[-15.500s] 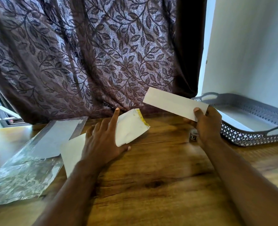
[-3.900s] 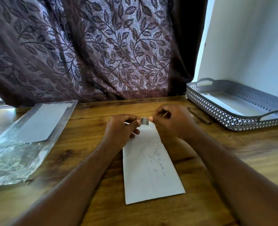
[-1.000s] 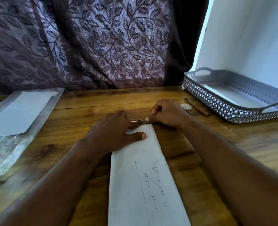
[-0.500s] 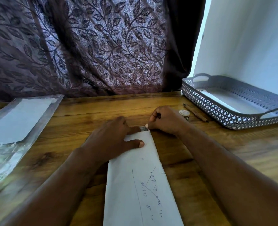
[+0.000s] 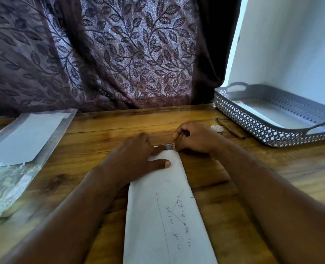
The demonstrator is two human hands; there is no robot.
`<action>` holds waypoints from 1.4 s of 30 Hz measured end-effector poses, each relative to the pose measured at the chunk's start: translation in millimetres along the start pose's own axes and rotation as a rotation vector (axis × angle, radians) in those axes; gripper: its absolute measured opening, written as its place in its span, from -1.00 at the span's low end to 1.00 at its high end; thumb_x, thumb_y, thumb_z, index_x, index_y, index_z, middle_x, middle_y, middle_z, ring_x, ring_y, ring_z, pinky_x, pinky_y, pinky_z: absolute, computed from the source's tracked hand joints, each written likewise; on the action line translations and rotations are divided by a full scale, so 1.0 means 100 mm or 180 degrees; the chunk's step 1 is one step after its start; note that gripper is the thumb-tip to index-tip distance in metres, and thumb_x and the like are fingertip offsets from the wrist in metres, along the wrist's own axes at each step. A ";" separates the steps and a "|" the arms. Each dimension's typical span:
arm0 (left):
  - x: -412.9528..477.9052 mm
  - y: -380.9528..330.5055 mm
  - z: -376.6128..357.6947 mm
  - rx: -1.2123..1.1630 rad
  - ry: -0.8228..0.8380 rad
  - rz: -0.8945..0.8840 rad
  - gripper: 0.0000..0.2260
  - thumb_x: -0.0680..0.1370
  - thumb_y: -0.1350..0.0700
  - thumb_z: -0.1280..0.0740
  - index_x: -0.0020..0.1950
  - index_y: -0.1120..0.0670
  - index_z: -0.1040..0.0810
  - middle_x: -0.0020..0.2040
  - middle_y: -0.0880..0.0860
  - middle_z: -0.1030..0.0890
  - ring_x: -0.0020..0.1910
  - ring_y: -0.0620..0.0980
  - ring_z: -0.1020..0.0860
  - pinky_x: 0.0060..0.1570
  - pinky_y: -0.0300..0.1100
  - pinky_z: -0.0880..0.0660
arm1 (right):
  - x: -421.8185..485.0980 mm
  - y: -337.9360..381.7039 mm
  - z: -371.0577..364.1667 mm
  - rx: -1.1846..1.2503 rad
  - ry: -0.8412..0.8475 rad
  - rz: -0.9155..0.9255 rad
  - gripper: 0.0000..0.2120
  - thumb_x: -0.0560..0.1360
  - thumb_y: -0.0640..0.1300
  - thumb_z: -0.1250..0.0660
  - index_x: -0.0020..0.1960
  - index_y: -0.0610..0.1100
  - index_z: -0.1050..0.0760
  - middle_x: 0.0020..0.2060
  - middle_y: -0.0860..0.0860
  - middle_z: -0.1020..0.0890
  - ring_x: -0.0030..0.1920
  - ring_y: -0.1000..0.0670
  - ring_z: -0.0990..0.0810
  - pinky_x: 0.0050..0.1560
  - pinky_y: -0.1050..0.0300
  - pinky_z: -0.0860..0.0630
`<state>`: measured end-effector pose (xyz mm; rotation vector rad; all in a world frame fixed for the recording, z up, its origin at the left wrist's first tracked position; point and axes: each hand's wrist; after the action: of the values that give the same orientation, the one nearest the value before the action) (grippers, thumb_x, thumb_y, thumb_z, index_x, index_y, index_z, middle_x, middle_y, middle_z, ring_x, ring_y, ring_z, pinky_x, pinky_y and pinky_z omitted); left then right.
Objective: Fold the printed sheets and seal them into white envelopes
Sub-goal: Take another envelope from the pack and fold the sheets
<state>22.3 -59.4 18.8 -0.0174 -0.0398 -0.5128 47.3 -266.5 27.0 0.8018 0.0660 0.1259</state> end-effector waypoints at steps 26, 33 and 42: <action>-0.08 0.10 -0.04 -0.0459 -0.1097 -0.0056 -0.71 0.60 -0.15 -0.30 0.23 -0.06 -0.64 0.10 -0.07 -0.60 0.04 -0.06 -0.57 -0.07 -0.20 -0.48 | -0.04 -0.07 -0.07 -0.0117 -0.0305 0.0377 -0.86 0.54 -0.02 -0.43 0.01 -0.07 -0.65 -0.13 0.12 -0.65 -0.06 0.11 -0.59 -0.12 0.19 -0.46; -0.11 0.36 -0.13 -0.0581 -0.0960 0.0665 -0.63 0.56 -0.32 -0.18 0.12 -0.16 -0.63 0.03 -0.07 -0.52 0.05 -0.07 -0.48 -0.03 -0.09 -0.47 | -0.09 -0.04 -0.07 -0.0558 -0.0120 0.0525 -0.57 0.35 0.08 -0.60 0.15 -0.04 -0.62 -0.07 0.09 -0.59 0.00 0.06 -0.56 0.02 0.11 -0.52; -0.06 0.34 -0.13 -0.2065 -0.1204 0.1134 -0.85 0.57 -0.08 -0.38 -0.13 -0.04 -0.57 -0.15 -0.10 -0.63 -0.13 -0.11 -0.55 -0.25 -0.17 -0.42 | -0.08 -0.02 -0.12 -0.0547 -0.0403 0.0465 -0.65 0.41 0.06 -0.55 0.13 -0.04 -0.62 -0.15 0.13 -0.60 -0.16 0.15 -0.52 -0.20 0.22 -0.46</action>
<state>34.3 -27.0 5.2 -0.7444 -0.2349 -0.1423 37.9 -260.7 17.0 0.6408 -0.1220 0.2159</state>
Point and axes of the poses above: each hand's wrist, its own x-axis towards the middle knuckle, its own z-axis out of the back of the hand, y = z × x
